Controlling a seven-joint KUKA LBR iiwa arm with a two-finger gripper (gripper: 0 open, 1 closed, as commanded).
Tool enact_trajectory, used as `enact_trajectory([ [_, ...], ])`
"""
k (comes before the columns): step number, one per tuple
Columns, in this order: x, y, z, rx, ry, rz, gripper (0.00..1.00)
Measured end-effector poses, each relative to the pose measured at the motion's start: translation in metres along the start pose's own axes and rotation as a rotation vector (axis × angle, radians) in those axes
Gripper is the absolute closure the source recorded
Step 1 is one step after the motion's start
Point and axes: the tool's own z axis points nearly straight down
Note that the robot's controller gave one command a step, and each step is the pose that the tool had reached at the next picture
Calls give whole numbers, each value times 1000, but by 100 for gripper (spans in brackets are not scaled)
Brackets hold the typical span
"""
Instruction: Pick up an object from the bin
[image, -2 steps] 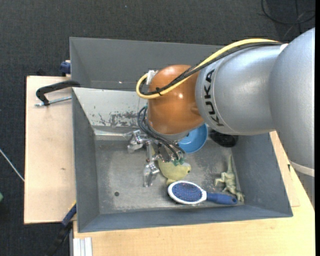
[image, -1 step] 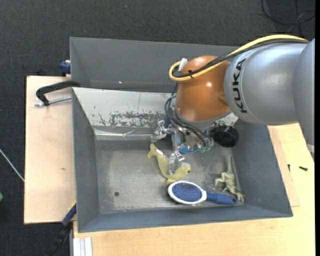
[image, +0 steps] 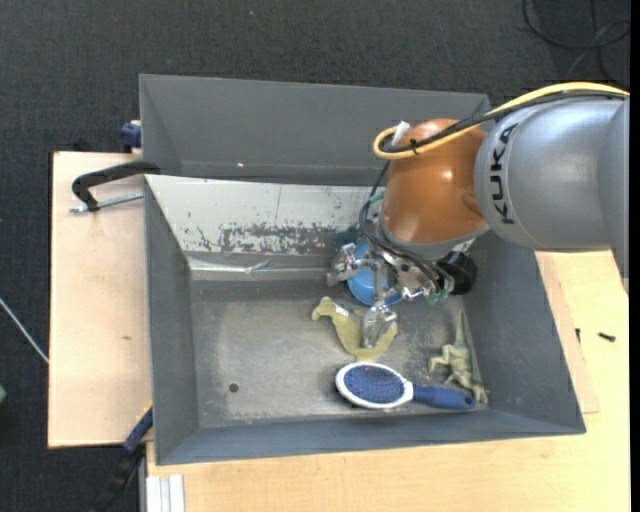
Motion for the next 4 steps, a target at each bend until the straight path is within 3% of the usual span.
enact_trajectory([
  [1,6,-22,0,-3,-6,22,0],
  [2,8,-22,1,-2,0,21,100],
  [3,12,-24,-92,5,-12,29,100],
  [4,20,-31,-153,5,-12,6,100],
])
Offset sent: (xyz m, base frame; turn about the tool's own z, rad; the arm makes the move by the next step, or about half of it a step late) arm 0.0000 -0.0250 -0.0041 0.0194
